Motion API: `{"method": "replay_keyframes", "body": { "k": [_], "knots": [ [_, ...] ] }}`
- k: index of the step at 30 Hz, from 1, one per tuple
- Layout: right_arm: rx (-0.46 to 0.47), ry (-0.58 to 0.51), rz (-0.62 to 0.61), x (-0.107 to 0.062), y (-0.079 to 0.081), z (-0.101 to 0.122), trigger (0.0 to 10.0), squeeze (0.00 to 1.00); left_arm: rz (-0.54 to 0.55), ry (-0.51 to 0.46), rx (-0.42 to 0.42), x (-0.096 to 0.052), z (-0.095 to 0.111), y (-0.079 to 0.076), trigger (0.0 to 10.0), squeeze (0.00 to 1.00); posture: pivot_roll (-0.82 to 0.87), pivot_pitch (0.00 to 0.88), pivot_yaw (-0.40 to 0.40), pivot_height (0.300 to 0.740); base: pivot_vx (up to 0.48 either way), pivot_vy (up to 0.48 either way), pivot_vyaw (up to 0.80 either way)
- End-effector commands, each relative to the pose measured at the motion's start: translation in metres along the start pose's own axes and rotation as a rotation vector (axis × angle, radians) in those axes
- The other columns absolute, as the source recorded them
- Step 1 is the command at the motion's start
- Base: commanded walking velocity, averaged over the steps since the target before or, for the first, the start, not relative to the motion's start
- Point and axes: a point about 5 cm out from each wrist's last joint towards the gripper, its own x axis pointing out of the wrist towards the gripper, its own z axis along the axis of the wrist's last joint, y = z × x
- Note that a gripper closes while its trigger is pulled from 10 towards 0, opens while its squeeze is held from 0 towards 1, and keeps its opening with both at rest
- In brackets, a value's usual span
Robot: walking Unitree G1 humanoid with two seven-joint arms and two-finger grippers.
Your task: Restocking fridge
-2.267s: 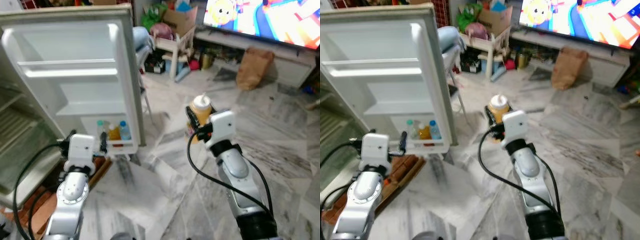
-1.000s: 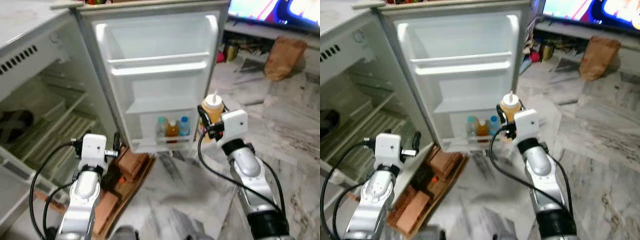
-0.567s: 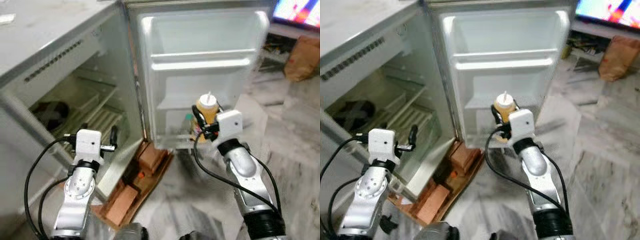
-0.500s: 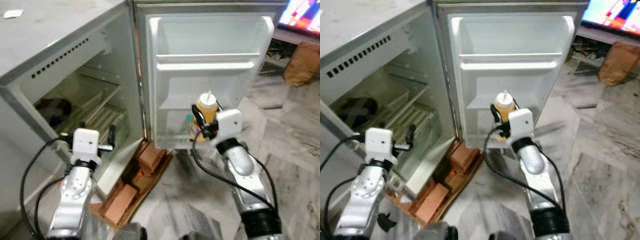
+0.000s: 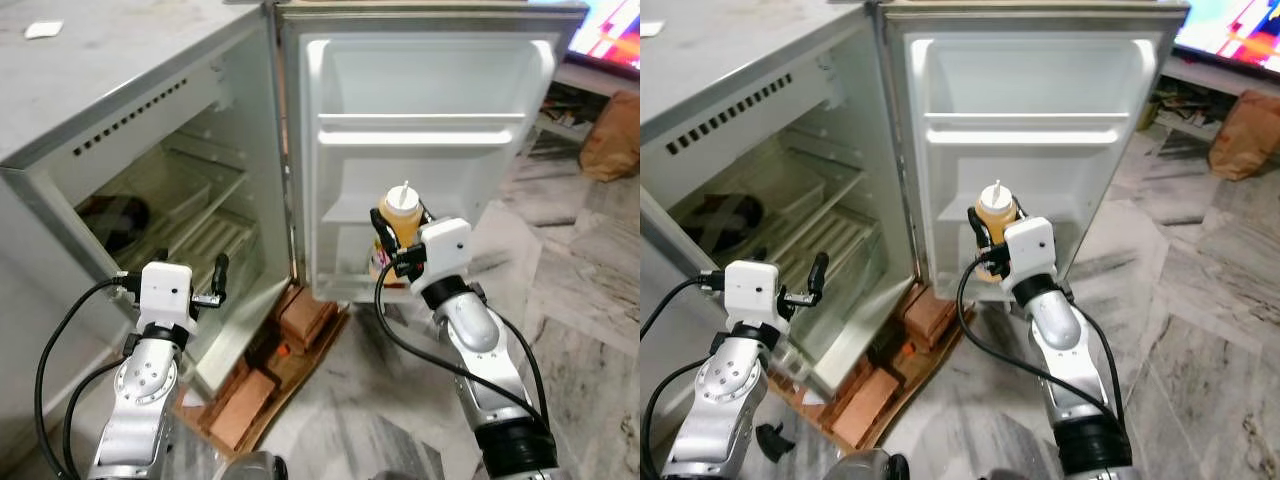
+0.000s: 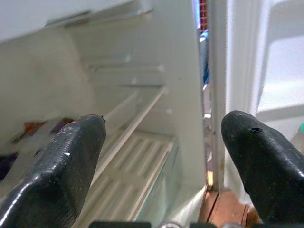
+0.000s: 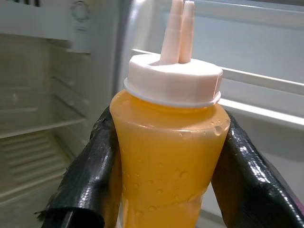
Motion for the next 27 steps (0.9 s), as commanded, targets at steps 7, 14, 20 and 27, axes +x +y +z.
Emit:
{"method": "replay_keyframes", "body": {
  "k": [7, 14, 20, 27],
  "knots": [
    [-0.015, -0.015, -0.021, 0.0006, -0.0097, 0.0047, 10.0, 0.00, -0.030, -0.005, -0.017, -0.0001, 0.0007, -0.0103, 10.0, 0.00, 0.06, 0.079, 0.011, 0.740, 0.340, 0.000, 0.00],
    [-0.007, -0.013, -0.007, -0.0002, -0.0065, 0.0040, 10.0, 0.00, -0.020, 0.002, -0.019, -0.0018, -0.0016, -0.0065, 10.0, 0.00, 0.07, 0.081, 0.009, 0.740, 0.357, 0.082, 0.00],
    [-0.008, -0.011, -0.005, 0.0000, -0.0063, 0.0043, 10.0, 0.00, -0.022, -0.003, -0.021, 0.0006, -0.0002, -0.0076, 10.0, 0.00, 0.06, 0.084, 0.008, 0.740, 0.393, 0.242, 0.00],
    [0.000, -0.003, -0.005, -0.0008, -0.0079, 0.0034, 10.0, 0.00, -0.019, 0.009, -0.035, 0.0002, -0.0018, -0.0107, 10.0, 0.00, 0.06, 0.084, 0.009, 0.740, 0.162, 0.103, 0.00]
  ]
}}
